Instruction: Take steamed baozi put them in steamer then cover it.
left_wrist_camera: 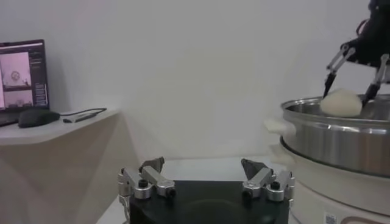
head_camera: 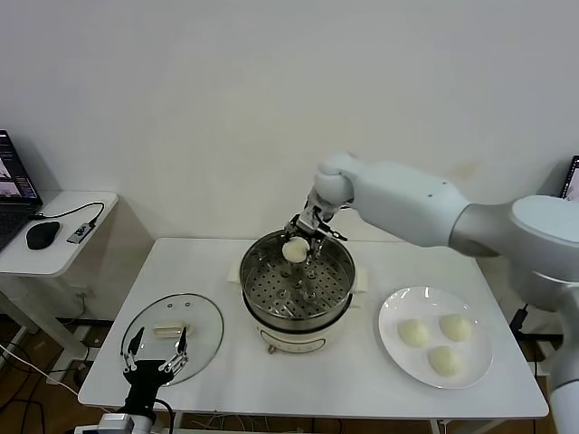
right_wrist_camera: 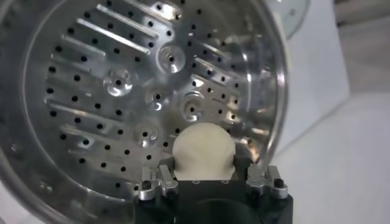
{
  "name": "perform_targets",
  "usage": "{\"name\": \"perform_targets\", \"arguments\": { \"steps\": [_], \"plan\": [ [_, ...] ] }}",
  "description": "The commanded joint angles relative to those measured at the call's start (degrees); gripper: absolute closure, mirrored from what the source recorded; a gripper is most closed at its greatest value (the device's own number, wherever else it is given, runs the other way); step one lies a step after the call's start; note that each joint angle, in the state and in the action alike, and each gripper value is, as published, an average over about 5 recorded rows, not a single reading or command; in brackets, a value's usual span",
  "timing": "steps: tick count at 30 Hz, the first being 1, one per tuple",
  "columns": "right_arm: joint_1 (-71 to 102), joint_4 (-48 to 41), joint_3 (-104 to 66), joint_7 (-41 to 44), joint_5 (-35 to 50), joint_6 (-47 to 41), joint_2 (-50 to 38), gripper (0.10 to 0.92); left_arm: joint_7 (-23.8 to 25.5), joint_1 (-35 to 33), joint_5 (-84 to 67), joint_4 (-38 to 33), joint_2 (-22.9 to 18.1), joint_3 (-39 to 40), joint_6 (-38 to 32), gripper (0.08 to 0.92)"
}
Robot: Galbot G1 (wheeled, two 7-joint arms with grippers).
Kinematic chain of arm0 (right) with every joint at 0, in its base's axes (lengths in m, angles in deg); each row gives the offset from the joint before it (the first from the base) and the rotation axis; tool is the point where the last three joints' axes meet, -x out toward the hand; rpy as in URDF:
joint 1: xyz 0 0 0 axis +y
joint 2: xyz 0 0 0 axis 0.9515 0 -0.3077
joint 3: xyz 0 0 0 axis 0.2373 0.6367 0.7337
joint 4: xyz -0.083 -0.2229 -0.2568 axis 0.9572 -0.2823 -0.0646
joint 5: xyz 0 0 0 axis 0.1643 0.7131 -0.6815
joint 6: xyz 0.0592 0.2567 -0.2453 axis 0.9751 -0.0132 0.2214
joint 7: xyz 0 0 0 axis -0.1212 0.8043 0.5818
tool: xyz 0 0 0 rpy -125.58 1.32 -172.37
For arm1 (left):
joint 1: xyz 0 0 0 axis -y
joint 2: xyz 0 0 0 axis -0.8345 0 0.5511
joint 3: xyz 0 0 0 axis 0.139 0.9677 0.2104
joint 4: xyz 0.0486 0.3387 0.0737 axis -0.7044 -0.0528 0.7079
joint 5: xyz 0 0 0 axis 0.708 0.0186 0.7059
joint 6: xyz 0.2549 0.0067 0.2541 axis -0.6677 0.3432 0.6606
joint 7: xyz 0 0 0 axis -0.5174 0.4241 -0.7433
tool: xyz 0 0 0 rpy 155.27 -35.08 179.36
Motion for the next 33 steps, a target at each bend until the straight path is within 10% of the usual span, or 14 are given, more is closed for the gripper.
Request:
{"name": "perform_targets", "arguments": {
  "steps": [1, 19, 33],
  "plan": [
    [0.89, -3.58, 0.93, -1.41, -6.17, 6.30, 2.60, 0.414, 0.01, 0.01, -0.04, 0.09, 0.00, 0.01, -0.02, 0.177],
    [-0.58, -0.42, -0.04, -4.11, -3.19, 6.63, -0.39, 0.203, -0.18, -0.47, 0.30, -1.40, -0.60, 0.15, 0.30, 0.177],
    [-17.72, 36.01, 6.41, 4.03, 22.79, -43.80, -27.73, 0.203, -0.84, -0.79, 0.30, -3.93, 1.07, 0.33, 4.57, 0.177]
  ]
}}
